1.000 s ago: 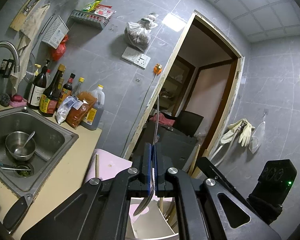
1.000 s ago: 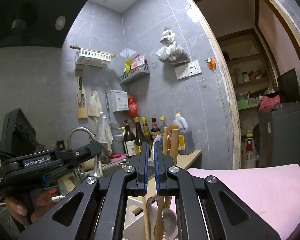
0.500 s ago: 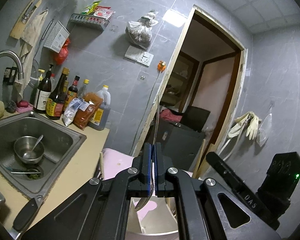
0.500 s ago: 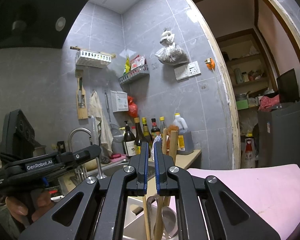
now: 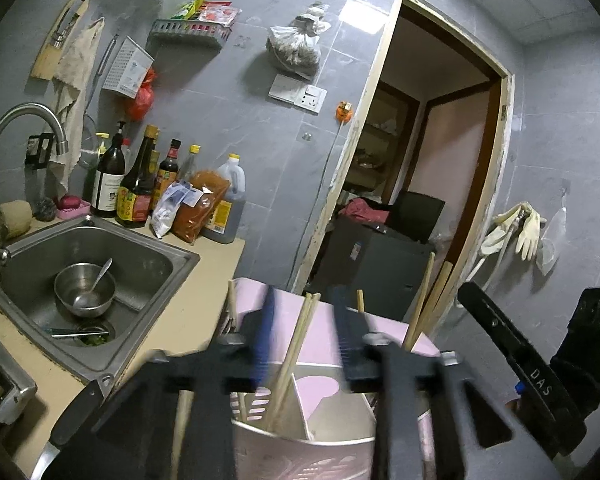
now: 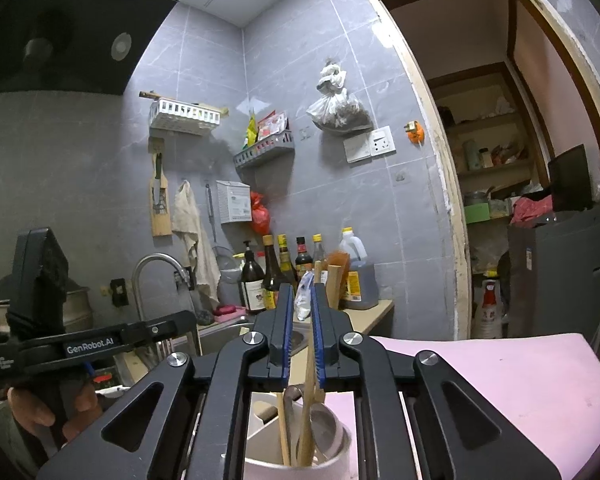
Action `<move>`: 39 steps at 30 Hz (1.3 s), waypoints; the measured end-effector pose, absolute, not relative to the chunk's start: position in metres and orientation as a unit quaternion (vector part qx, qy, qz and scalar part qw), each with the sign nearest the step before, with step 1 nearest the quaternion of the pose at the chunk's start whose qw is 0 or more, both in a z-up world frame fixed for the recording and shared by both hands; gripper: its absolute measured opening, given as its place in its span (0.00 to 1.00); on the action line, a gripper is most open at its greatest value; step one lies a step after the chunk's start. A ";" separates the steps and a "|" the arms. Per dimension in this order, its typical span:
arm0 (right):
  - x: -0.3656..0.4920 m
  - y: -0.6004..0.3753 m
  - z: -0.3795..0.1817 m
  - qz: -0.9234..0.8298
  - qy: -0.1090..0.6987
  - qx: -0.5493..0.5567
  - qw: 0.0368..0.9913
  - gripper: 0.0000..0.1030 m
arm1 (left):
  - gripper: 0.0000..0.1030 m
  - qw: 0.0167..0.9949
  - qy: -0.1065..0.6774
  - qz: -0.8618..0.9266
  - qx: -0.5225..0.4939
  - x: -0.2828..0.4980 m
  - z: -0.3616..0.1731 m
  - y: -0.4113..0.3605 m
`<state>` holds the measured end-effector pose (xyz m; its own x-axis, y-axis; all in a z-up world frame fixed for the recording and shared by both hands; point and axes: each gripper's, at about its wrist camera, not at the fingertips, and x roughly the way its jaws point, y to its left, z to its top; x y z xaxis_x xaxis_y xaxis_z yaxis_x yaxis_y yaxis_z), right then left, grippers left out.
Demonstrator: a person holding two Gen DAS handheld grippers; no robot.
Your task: Organize utensils
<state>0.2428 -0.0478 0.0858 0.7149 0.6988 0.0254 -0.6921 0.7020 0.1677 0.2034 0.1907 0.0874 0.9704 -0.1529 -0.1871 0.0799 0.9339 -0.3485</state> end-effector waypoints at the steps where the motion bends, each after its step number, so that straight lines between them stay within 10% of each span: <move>1: 0.243 -0.049 0.086 0.375 0.020 0.082 0.923 0.12 | 0.33 0.978 0.104 -0.058 -0.173 0.202 0.088 0.191; 16: 0.219 -0.097 0.093 0.305 0.035 0.076 0.949 0.25 | 0.55 0.987 0.095 -0.040 -0.126 0.180 0.102 0.143; 28: 0.185 -0.147 0.094 0.218 0.067 0.057 0.972 0.51 | 0.91 0.990 0.097 -0.024 -0.096 0.158 0.092 0.102; 39: 0.145 -0.181 0.083 0.157 0.094 0.044 0.982 0.84 | 0.95 0.991 0.111 -0.014 -0.070 0.128 0.076 0.079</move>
